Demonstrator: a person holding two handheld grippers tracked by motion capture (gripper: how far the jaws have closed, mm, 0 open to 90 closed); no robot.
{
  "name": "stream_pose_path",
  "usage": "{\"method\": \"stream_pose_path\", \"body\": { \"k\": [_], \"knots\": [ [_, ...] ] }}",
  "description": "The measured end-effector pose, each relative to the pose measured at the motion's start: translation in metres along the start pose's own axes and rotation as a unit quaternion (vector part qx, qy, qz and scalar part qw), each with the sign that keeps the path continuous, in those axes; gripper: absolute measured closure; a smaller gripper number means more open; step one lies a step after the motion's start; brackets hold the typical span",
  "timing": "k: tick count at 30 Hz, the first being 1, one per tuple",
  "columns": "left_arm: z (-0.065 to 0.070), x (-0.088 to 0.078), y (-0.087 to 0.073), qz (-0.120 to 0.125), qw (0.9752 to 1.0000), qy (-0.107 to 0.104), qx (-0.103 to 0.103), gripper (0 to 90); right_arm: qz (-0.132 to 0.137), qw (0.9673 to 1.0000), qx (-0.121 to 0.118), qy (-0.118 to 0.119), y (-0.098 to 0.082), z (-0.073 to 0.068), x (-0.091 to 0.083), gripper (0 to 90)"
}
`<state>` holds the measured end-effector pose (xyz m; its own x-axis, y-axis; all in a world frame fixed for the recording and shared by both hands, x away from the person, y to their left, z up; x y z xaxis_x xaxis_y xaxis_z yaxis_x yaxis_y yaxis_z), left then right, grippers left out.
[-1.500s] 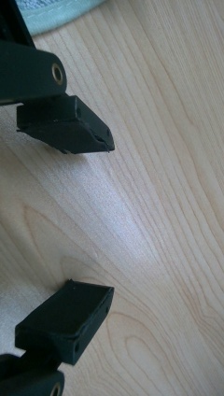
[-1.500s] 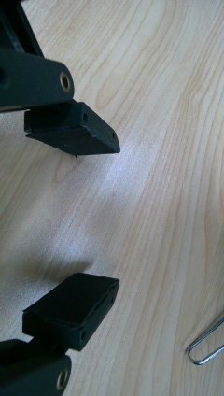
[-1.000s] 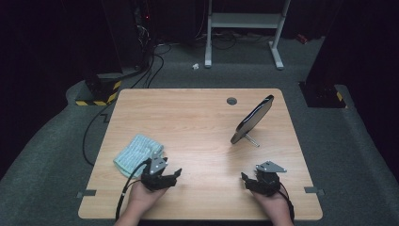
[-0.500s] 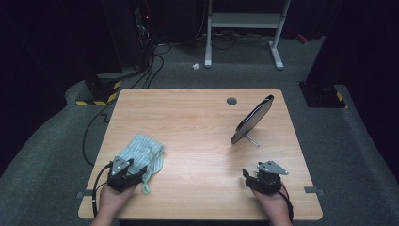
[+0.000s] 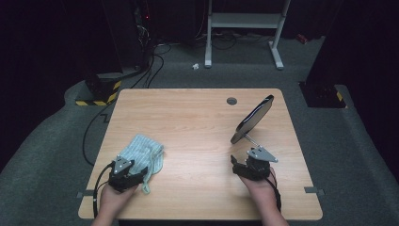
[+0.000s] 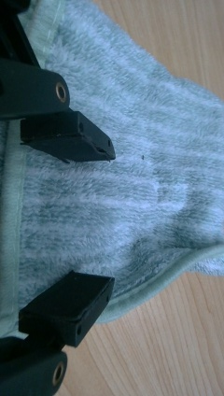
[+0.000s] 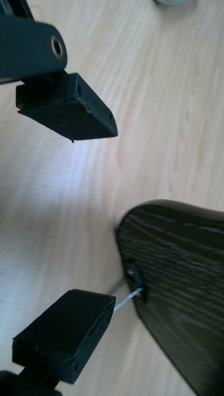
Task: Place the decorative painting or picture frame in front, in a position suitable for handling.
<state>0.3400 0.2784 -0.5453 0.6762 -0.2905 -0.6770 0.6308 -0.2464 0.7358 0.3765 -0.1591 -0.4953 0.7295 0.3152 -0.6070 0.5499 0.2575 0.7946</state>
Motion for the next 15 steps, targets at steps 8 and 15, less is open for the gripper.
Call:
{"method": "stream_pose_path", "body": {
  "k": [8, 15],
  "knots": [
    [0.003, 0.001, 0.000, -0.009, 0.9998, 0.012, 0.013, 31.9, 0.030, 0.9991, 0.021, -0.022, 0.032, 0.005, 0.013, 15.8],
    [0.004, 0.002, 0.000, -0.010, 0.9998, 0.012, 0.015, 31.7, 0.035, 0.9982, 0.021, -0.043, 0.052, 0.006, 0.026, 15.9]
  ]
}}
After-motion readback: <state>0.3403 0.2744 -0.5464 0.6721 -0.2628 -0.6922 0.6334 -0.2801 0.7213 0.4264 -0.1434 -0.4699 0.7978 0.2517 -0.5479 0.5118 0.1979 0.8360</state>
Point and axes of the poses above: each handheld gripper's, and its own axes: x roughly forward along the jaws, y roughly out of its top, z roughly to its right, the point moved 2 cm from there along x, roughly forward along the jaws, and after that the axes turned 6 degrees about -z, right-handed, at the moved point
